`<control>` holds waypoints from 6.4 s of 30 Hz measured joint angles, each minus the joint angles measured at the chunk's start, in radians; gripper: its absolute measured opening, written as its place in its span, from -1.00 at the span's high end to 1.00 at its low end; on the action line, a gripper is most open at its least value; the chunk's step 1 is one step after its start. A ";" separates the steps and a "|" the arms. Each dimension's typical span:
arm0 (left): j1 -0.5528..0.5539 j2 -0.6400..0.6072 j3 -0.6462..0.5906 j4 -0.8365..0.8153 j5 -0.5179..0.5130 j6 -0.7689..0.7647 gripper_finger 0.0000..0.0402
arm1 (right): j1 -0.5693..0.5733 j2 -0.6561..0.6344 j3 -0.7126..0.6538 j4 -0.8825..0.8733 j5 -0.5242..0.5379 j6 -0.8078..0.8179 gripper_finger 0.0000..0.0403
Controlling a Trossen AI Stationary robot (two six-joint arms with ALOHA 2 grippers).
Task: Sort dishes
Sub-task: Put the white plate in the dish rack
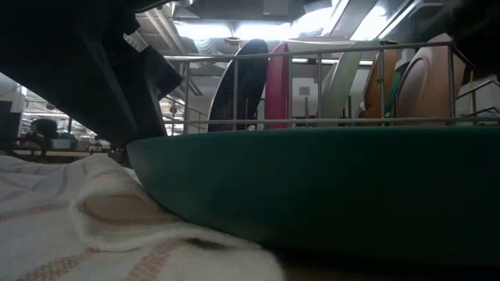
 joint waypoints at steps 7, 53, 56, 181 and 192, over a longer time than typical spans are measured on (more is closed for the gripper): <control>0.000 0.000 0.000 0.000 -0.003 -0.001 0.37 | 0.000 0.000 0.000 -0.074 -0.046 0.095 0.58; 0.002 0.000 0.000 -0.008 -0.070 -0.003 0.37 | -0.041 0.144 -0.002 0.114 0.048 0.091 0.58; 0.002 0.003 0.000 -0.011 -0.080 -0.003 0.37 | -0.040 0.173 -0.001 0.178 0.052 0.092 0.58; 0.068 -0.214 -0.005 -0.239 -0.029 -0.494 -0.10 | -0.039 0.201 0.089 0.230 0.333 -0.469 0.92; 0.074 -0.206 -0.005 -0.149 -0.025 -0.447 -0.10 | -0.038 0.201 0.089 0.232 0.446 -0.534 0.92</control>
